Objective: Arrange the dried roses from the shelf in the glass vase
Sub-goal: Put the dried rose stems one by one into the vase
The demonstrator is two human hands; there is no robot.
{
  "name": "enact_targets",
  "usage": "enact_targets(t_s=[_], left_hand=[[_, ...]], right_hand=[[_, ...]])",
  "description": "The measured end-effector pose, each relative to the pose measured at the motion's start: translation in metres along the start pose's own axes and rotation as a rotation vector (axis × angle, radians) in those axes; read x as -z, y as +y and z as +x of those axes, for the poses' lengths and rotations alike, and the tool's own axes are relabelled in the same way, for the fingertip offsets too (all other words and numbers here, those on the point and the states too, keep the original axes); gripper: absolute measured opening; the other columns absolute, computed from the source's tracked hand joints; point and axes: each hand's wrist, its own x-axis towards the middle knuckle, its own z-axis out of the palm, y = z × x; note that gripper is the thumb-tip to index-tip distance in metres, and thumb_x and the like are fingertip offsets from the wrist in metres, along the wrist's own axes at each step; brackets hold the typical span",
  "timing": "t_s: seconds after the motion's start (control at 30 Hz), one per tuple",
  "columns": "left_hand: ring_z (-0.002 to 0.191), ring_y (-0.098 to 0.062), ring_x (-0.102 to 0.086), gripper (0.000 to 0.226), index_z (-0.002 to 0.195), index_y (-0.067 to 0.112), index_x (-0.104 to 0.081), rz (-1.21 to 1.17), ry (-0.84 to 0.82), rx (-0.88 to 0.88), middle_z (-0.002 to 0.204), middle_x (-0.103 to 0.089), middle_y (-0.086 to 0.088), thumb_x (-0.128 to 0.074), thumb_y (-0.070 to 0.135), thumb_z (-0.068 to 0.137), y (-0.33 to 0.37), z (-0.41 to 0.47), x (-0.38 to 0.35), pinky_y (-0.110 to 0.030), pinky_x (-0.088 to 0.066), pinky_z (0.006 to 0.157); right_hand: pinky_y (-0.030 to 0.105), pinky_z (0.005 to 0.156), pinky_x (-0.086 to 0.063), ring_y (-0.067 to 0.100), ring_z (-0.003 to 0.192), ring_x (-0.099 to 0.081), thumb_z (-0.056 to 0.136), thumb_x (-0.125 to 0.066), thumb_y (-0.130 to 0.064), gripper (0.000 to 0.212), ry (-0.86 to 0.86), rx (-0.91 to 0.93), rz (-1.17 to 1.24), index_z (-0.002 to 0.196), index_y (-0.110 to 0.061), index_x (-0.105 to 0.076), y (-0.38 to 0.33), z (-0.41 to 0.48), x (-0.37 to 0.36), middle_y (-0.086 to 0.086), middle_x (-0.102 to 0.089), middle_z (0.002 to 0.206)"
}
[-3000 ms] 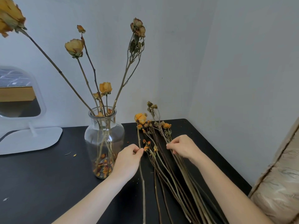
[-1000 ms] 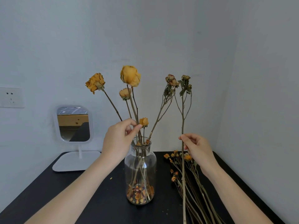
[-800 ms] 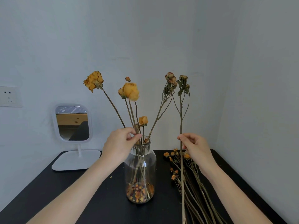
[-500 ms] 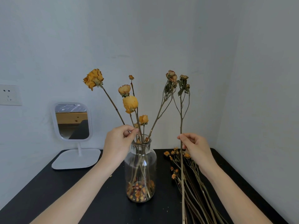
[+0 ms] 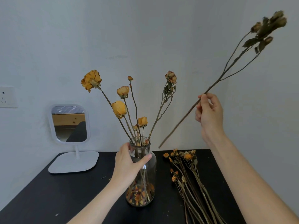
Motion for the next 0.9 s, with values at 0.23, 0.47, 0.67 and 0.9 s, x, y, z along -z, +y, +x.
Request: enact_targets(t_s=[0.23, 0.47, 0.67, 0.9], left_hand=[[0.098, 0.004, -0.049, 0.052, 0.110, 0.038, -0.045, -0.020, -0.057, -0.067, 0.107, -0.052, 0.023, -0.072, 0.051, 0.066, -0.005, 0.012, 0.007, -0.009, -0.034, 0.075], [0.104, 0.001, -0.046, 0.056, 0.117, 0.041, -0.040, -0.073, -0.128, -0.029, 0.110, -0.047, 0.027, -0.072, 0.043, 0.071, -0.018, 0.023, 0.010, -0.021, -0.036, 0.091], [0.102, 0.009, -0.047, 0.046, 0.104, 0.052, -0.042, -0.151, -0.139, -0.028, 0.109, -0.048, 0.031, -0.073, 0.042, 0.071, -0.023, 0.021, 0.007, -0.008, -0.035, 0.080], [0.102, 0.014, -0.046, 0.047, 0.102, 0.055, -0.042, -0.202, -0.131, -0.042, 0.108, -0.050, 0.032, -0.073, 0.042, 0.070, -0.025, 0.020, 0.007, -0.008, -0.036, 0.074]], right_hand=[[0.017, 0.040, -0.026, 0.007, 0.045, -0.036, 0.099, -0.041, -0.022, 0.020, -0.012, -0.031, 0.158, 0.086, -0.021, -0.056, -0.007, 0.003, -0.015, -0.004, -0.046, 0.062], [0.015, 0.038, -0.029, 0.006, 0.044, -0.037, 0.099, -0.042, -0.022, 0.023, -0.112, -0.005, 0.150, 0.083, -0.024, -0.058, -0.008, -0.002, -0.027, -0.009, -0.048, 0.057], [0.014, 0.037, -0.031, 0.005, 0.042, -0.039, 0.098, -0.044, -0.020, 0.020, -0.199, 0.062, -0.043, 0.084, -0.023, -0.059, 0.001, -0.014, -0.038, -0.010, -0.055, 0.055], [0.016, 0.039, -0.033, 0.005, 0.042, -0.042, 0.098, -0.043, -0.020, 0.022, -0.160, 0.178, -0.184, 0.081, -0.026, -0.054, -0.005, -0.006, -0.042, -0.010, -0.056, 0.055]])
